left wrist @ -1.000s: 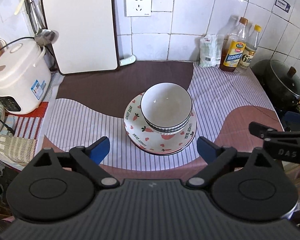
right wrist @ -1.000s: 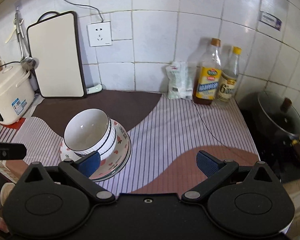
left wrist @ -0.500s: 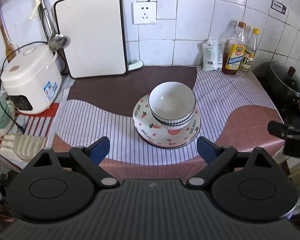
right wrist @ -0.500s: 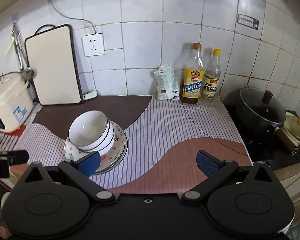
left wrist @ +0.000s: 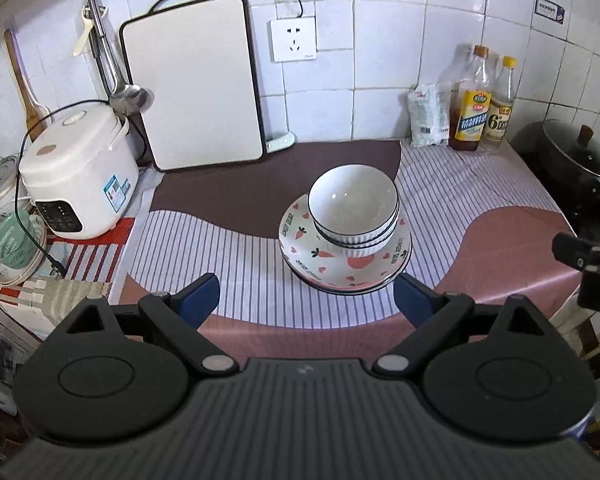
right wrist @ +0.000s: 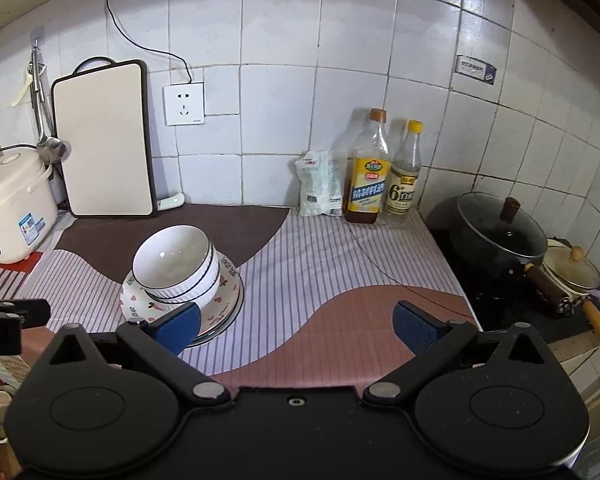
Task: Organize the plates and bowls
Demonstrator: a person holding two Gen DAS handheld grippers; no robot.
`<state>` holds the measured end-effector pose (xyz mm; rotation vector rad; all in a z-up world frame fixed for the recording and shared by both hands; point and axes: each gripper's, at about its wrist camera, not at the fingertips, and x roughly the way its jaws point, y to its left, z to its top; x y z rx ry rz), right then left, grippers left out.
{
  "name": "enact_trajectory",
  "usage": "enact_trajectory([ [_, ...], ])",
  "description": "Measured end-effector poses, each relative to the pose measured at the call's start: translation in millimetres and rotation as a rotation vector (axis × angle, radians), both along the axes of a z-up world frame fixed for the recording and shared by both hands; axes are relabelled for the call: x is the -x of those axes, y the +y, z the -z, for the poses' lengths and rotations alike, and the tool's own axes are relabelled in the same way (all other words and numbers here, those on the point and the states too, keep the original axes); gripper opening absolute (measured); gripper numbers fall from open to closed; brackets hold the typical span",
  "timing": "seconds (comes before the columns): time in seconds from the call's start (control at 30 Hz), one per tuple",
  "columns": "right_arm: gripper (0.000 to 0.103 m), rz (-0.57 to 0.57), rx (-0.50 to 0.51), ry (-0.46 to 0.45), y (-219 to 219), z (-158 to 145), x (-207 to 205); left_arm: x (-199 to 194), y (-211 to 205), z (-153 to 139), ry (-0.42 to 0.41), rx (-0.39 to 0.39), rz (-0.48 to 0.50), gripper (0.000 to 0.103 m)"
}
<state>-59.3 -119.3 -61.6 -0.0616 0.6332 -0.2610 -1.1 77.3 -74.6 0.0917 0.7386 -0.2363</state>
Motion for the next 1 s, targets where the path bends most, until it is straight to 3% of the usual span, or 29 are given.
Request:
enact_trajectory([
  [0.27,0.103,-0.004,0.036,-0.006,3.7,2.5,9.2,9.2,1.4,1.8,-0.049,0.038,-0.001,0.095],
  [1.0,0.103,-0.014,0.032,-0.01,11.3,4.6,15.5,11.6,1.9,8.1,-0.038,0.06,-0.007,0.095],
])
